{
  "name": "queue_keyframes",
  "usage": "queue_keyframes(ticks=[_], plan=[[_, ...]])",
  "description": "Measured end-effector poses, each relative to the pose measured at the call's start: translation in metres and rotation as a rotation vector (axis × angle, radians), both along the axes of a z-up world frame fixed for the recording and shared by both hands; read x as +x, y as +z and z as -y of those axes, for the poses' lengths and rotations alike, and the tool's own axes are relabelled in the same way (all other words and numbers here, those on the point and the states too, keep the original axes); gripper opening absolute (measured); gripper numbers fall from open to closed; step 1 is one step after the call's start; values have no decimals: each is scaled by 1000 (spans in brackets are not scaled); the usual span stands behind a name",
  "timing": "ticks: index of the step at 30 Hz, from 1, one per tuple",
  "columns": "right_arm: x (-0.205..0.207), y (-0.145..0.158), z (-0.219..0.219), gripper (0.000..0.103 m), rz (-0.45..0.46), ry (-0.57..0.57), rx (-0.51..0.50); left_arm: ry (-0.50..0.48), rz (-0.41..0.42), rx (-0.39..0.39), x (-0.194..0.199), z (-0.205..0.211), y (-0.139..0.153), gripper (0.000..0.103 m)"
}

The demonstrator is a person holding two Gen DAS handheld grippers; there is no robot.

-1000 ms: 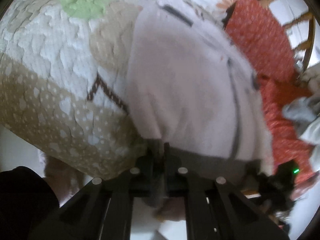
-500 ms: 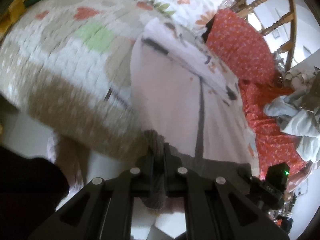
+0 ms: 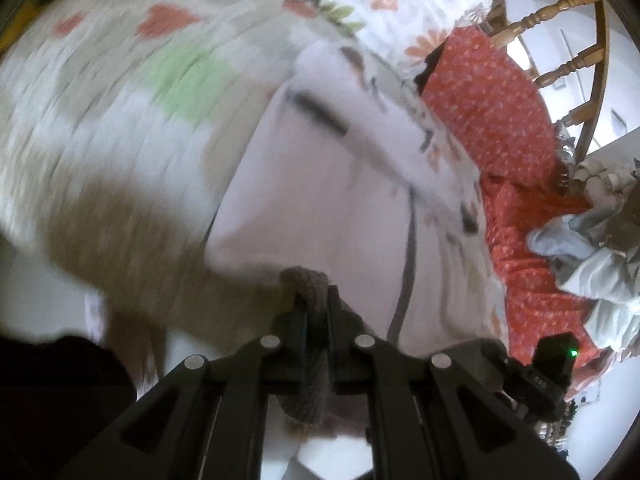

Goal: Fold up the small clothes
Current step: 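Lift the hem with both tools and fold it over toward the collar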

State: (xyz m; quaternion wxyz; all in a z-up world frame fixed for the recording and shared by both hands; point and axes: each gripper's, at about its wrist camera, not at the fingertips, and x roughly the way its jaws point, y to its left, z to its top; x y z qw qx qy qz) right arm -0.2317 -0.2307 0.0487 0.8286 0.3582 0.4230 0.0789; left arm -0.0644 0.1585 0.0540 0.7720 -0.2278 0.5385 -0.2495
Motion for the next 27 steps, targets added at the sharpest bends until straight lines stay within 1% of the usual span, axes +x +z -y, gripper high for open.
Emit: queue_keyframes(ticks=[3,6,8,10,16,20,21,24,25,26,27], plan=[[40,21,12,11,39,-22,-25,15,43,6,38,17,17,7],[79,33,25,11,55,-55,-26,41,60,3,76,30,25,7],[99,35,32,11,53,-73,-16,62,46,-12,99,34,25,7],[118,35,37,11,46,-85,-15,73,30,-25,111,37,23,7],[161,34,54,11,29,-109,1,95,17,-33,154,49,19,7],[198,17,71,12,-21,-130,46,119,10,-32,187,62,12,7],[207,9,77,14,-37,-138,66,122,7,-32,193,64,10,7],[229,-13,96,15,-59,-171,131,138,1,-34,215,72,3,8],[235,-19,105,16,-60,-190,163,145,5,-32,220,74,3,12],[240,-22,111,21,-59,-202,183,152,14,-37,226,76,4,15],[246,-23,118,29,-53,-215,196,157,22,-39,230,78,5,17]])
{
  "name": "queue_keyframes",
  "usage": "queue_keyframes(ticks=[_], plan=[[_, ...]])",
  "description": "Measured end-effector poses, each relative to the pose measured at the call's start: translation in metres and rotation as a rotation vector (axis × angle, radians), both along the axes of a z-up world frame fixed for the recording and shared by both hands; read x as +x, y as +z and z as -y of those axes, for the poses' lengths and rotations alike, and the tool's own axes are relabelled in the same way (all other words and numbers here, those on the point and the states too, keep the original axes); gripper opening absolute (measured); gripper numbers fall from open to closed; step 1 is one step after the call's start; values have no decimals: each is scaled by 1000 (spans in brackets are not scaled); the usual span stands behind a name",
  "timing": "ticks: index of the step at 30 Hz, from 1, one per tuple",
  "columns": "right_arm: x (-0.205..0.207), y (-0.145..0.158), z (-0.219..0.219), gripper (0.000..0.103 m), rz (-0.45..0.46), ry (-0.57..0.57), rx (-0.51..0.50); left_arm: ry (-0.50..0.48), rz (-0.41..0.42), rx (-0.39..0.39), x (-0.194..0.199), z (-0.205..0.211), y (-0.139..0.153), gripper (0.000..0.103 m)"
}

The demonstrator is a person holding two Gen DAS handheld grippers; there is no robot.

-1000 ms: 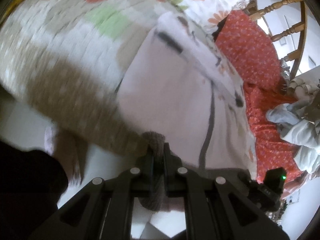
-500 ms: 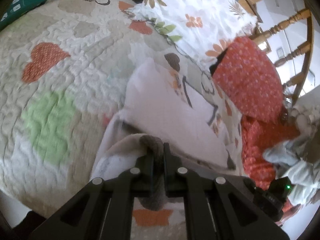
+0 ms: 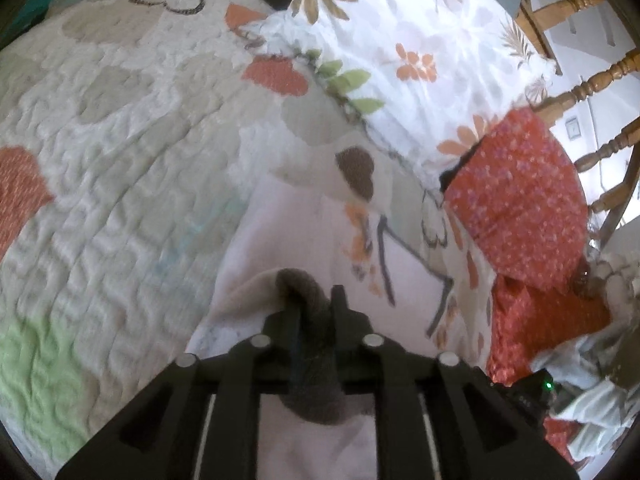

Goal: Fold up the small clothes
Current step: 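Lift the hem with both tools and fold it over toward the collar, then open both tools and smooth the folded cardigan flat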

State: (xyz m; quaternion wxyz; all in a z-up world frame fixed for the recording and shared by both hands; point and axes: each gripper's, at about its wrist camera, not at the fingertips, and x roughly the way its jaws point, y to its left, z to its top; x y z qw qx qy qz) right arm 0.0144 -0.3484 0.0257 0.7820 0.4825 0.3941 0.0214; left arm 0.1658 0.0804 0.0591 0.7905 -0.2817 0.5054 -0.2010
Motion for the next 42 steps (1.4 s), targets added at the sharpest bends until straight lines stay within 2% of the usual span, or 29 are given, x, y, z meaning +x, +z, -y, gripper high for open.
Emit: queue_keyframes(ticks=[1,2,3,4,5,8,12,15,19,23,28,31,33,34,36,42], plan=[[4,2,4,33,13,-10,-4,7,7,4,4,2,1,25],[7,5,7,41,32,-18,-18,16,16,15,7,4,3,40],[9,11,9,52,49,-24,-36,32,34,27,8,4,6,49],[11,15,9,57,67,-26,-55,51,58,40,8,4,10,61],[12,20,9,63,81,-28,-83,65,89,61,7,5,16,66],[14,28,5,66,73,-19,-173,58,137,119,5,10,27,68],[7,33,6,66,73,-25,-201,10,150,148,-3,18,29,70],[1,37,3,66,72,-40,-229,-29,152,200,-13,26,25,70],[-2,37,-7,66,51,-21,-272,-84,129,262,-26,35,12,70],[-1,32,-30,66,30,54,-318,-130,89,350,-34,40,-5,70],[2,25,-60,66,23,152,-376,-132,42,437,-34,31,-21,70],[6,14,-66,66,-35,160,-410,-96,-1,462,-30,18,-28,70],[6,7,-64,66,-71,149,-421,-80,-22,433,-27,9,-30,70],[6,5,-62,66,-73,144,-415,-73,-26,415,-26,5,-30,70],[4,7,-59,66,-67,134,-409,-65,-21,429,-27,1,-27,70],[-5,21,-53,67,-66,75,-486,-53,-11,450,-30,-6,-24,70]])
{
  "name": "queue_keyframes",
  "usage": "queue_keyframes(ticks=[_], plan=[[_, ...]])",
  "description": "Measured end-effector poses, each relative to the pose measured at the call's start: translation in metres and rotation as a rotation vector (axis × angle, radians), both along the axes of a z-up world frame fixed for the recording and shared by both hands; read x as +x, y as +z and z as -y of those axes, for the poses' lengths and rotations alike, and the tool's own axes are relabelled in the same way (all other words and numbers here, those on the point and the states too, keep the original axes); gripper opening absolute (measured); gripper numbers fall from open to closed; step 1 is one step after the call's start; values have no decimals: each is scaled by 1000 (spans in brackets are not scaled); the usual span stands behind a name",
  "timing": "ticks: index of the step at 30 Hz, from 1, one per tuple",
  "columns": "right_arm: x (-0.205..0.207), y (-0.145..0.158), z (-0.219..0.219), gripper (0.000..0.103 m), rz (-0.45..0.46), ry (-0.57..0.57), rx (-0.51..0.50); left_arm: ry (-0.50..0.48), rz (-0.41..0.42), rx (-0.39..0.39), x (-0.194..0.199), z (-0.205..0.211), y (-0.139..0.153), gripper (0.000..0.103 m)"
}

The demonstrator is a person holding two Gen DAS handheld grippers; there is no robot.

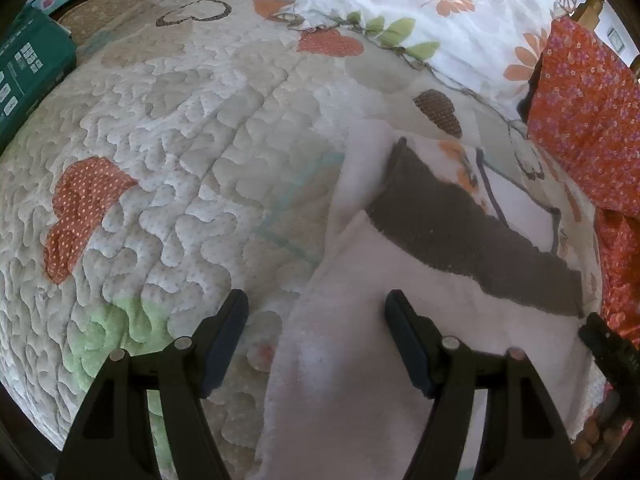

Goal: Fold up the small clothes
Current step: 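Open both tools and smooth the folded cardigan flat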

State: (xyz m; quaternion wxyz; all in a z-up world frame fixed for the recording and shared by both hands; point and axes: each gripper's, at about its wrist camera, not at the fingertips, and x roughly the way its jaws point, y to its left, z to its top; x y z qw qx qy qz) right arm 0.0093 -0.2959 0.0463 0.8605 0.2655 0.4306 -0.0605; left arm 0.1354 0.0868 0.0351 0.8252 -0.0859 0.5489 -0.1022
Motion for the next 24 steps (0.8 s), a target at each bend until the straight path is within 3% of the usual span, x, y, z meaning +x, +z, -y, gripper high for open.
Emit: queue_keyframes(ticks=[7,15,19,21,24], plan=[[-24,13,6,67,22,-33,-12,-29,48,21,-19,1,9,70],[-50,0,0,67,-70,62,-32,-85,64,124,-39,-11,-3,77],[-63,-12,3,67,-181,48,-200,-63,59,168,-44,-30,-5,77],[-69,-13,9,67,-232,0,-307,-50,55,148,-44,-37,-5,77],[-79,-2,20,67,-193,-62,-288,-28,59,136,-46,-42,-2,77]])
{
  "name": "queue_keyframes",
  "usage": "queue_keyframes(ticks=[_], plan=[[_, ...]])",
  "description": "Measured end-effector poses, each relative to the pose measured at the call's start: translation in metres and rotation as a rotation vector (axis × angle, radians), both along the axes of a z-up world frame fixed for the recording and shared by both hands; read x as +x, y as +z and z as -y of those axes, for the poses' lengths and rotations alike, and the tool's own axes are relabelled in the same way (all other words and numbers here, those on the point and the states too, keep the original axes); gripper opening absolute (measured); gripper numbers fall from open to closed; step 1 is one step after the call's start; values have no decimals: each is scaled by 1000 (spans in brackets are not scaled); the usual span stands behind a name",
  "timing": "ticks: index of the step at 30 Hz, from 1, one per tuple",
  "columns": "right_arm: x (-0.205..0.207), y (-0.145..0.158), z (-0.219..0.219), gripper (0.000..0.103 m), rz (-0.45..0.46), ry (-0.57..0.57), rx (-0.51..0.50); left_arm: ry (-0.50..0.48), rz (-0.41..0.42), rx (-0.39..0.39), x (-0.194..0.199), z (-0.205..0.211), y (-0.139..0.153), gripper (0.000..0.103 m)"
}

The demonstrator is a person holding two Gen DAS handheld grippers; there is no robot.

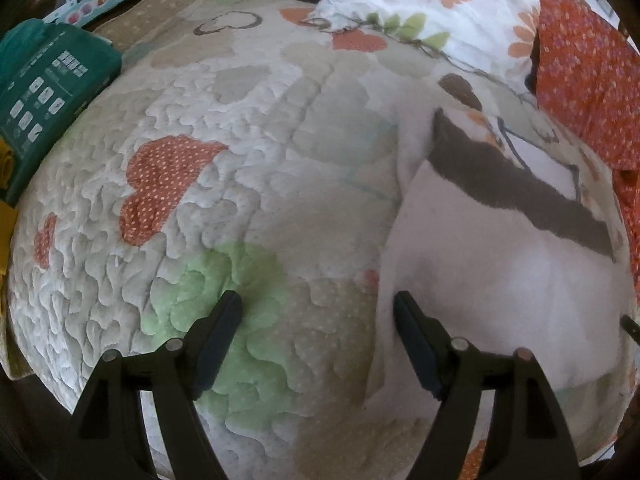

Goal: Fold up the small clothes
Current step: 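Open both tools and smooth the folded cardigan flat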

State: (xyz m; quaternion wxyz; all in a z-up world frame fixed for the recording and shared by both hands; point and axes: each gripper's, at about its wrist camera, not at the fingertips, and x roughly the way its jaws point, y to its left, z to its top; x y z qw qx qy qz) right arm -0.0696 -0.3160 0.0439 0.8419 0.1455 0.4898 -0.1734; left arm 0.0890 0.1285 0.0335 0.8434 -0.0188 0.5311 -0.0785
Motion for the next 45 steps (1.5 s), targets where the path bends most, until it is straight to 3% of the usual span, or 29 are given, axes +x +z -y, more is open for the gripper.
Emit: queue_keyframes(ticks=[4,8,11,13,16,18,20,23,26,29,33,37,42,45], plan=[[-5,20,-5,67,105,39,99,2,17,-24,-7,3,8,77],[3,23,-40,67,104,218,143,-48,31,5,-12,12,9,77],[6,16,-71,67,58,386,107,-52,6,42,-9,14,0,77],[5,5,-78,67,2,419,8,-49,-6,26,-7,11,-2,77],[3,-10,-57,67,-92,336,-119,-50,-5,22,-7,9,-2,77],[-3,-10,-32,74,-105,270,-92,-51,-4,25,-7,10,-2,77],[-11,-2,-13,76,-76,213,-61,-54,-1,34,-9,10,-3,80],[-23,12,8,76,-79,113,-152,-60,-7,56,-9,16,-5,91],[-32,22,25,77,-24,27,-77,-82,-13,107,-10,28,-12,103],[-32,30,28,77,36,-1,-25,-64,-4,120,-10,33,-13,103],[-30,42,9,77,95,15,-71,-10,8,66,-11,27,-6,103],[-21,51,-15,77,138,36,-91,12,106,27,-26,28,22,103],[-8,54,-42,77,159,78,-72,-30,346,104,-64,46,67,103],[-4,60,-59,77,187,107,-99,-42,442,147,-89,55,82,103]])
